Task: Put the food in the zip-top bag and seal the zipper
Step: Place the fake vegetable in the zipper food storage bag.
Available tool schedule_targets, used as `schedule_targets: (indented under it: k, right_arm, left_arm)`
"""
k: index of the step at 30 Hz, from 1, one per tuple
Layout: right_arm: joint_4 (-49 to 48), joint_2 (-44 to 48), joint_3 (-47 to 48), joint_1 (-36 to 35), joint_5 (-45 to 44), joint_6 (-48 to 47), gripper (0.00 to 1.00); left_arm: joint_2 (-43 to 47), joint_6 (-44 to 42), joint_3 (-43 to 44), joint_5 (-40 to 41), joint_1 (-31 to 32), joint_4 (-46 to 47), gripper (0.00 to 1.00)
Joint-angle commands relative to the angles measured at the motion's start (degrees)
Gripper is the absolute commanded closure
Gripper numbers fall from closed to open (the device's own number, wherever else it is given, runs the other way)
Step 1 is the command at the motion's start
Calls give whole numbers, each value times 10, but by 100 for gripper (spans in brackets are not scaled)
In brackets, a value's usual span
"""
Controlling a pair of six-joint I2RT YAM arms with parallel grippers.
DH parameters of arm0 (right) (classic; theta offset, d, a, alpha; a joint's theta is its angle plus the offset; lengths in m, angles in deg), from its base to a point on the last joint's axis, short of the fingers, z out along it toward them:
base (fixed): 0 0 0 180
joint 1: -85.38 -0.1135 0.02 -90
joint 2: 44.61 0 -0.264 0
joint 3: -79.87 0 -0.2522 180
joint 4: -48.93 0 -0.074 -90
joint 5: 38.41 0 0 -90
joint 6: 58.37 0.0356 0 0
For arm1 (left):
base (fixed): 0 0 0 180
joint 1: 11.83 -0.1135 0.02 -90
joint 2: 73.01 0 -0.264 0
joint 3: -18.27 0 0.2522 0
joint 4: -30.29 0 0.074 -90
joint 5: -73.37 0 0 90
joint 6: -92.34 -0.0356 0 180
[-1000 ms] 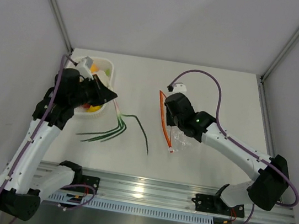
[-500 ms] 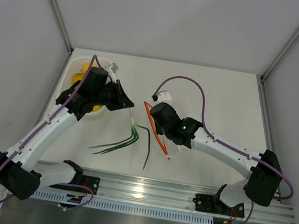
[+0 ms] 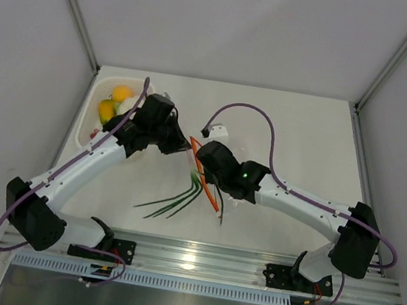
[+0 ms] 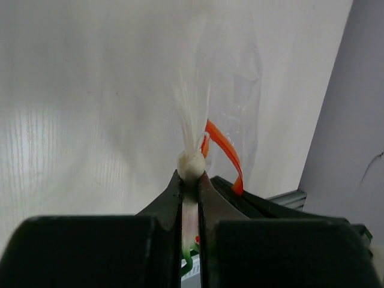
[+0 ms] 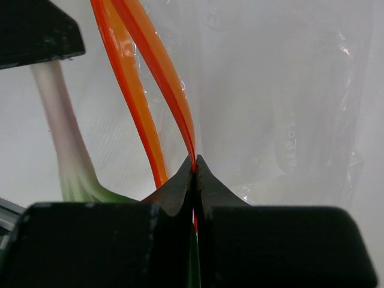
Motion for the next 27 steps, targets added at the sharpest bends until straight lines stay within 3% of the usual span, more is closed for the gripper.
schedule_targets:
  k: [1, 7, 15, 22, 27]
  right_arm:
    - [-14, -9, 31, -13, -20, 22, 100]
    - [-18, -17, 31, -25, -4, 38, 100]
    - [-13, -14, 51, -30, 35, 103, 100]
    - [-4, -21, 67, -38, 58, 148, 100]
    - [-16, -23, 68, -42, 90, 177, 100]
  left_arm:
    - [-22, 56, 38, 66, 14, -25, 99]
    - [-35, 95, 60, 145, 40, -55, 100]
    - [9, 154, 12, 333, 87, -39, 99]
    - [27, 215, -11, 393, 101, -55, 99]
    - [3, 233, 20, 437, 107, -83, 99]
